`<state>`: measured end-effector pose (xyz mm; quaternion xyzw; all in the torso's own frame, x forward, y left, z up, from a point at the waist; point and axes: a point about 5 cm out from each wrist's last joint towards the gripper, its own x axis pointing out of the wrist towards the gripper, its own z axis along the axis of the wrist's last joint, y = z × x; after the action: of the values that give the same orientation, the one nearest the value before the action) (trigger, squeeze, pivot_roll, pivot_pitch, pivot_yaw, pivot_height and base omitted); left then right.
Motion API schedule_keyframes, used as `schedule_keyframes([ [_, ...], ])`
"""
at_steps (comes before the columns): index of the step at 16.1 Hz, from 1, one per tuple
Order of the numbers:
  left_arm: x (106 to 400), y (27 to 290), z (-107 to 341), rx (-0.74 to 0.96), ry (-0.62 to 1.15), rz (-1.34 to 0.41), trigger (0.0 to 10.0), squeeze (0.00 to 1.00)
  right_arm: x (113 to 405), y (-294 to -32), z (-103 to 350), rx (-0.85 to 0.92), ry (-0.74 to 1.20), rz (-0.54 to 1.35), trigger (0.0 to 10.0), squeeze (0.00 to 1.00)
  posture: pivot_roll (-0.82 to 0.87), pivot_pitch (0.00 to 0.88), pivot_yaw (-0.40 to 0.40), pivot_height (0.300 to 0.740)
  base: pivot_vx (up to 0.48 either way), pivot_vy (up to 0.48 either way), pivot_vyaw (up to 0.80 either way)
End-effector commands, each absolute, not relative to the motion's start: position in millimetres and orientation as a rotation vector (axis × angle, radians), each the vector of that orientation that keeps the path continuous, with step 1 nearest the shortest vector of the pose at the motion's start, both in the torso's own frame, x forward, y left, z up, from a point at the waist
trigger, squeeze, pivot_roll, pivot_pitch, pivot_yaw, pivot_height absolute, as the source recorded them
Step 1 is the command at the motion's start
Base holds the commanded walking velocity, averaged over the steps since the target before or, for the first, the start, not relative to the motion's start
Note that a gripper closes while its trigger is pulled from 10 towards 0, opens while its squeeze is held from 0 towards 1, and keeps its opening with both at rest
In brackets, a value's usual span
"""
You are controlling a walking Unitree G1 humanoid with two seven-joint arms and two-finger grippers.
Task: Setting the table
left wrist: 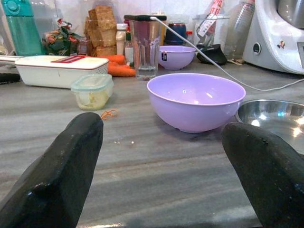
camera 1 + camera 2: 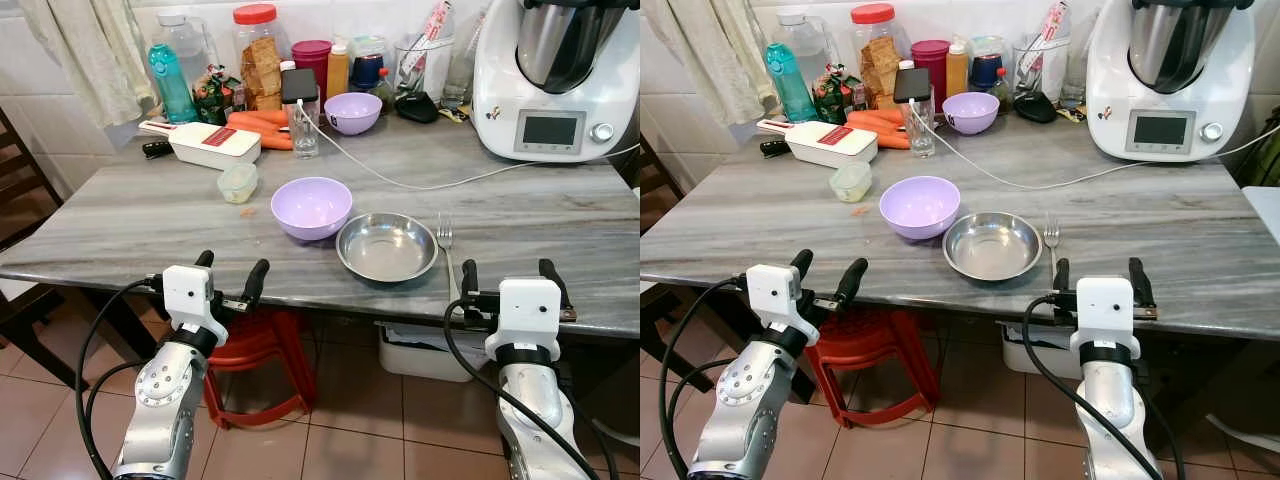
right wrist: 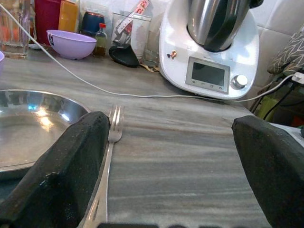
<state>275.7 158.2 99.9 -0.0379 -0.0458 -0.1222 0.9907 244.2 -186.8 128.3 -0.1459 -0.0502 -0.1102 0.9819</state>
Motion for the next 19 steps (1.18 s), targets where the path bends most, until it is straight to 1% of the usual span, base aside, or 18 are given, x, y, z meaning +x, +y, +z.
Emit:
schedule_keyframes([
  [1,303,166,110,-0.122,-0.069,-0.101,10.0,0.00,271,-179,109,0.032,0.086,-0.128,10.0,0.00,-0.13,0.000,0.113,0.740,0.000,0.000,0.00],
  [2,303,166,110,-0.122,-0.069,-0.101,10.0,0.00,271,-179,109,0.032,0.086,-0.128,10.0,0.00,-0.13,0.000,0.113,0.740,0.000,0.000,0.00],
  [4,301,166,106,-0.091,-0.063,-0.097,10.0,0.00,280,-174,126,0.068,-0.012,-0.114,10.0,0.00,-0.12,0.000,0.104,0.740,0.000,0.000,0.00],
  [11,300,165,103,-0.080,-0.055,-0.078,10.0,0.00,278,-177,127,0.082,-0.023,-0.095,10.0,0.00,-0.12,0.000,0.105,0.740,0.000,0.000,0.00],
  [15,288,175,92,-0.036,-0.030,-0.056,10.0,0.00,273,-182,126,0.025,-0.027,-0.099,10.0,0.00,-0.12,0.000,0.099,0.740,0.000,0.000,0.00],
  [17,280,184,87,0.007,-0.030,-0.021,10.0,0.00,268,-184,132,-0.123,-0.079,-0.101,10.0,0.00,-0.12,0.000,0.088,0.740,0.000,0.000,0.00],
  [19,273,189,81,0.034,-0.022,-0.005,10.0,0.00,262,-185,130,-0.158,-0.074,-0.109,10.0,0.00,-0.12,0.000,0.080,0.740,0.000,0.000,0.00],
])
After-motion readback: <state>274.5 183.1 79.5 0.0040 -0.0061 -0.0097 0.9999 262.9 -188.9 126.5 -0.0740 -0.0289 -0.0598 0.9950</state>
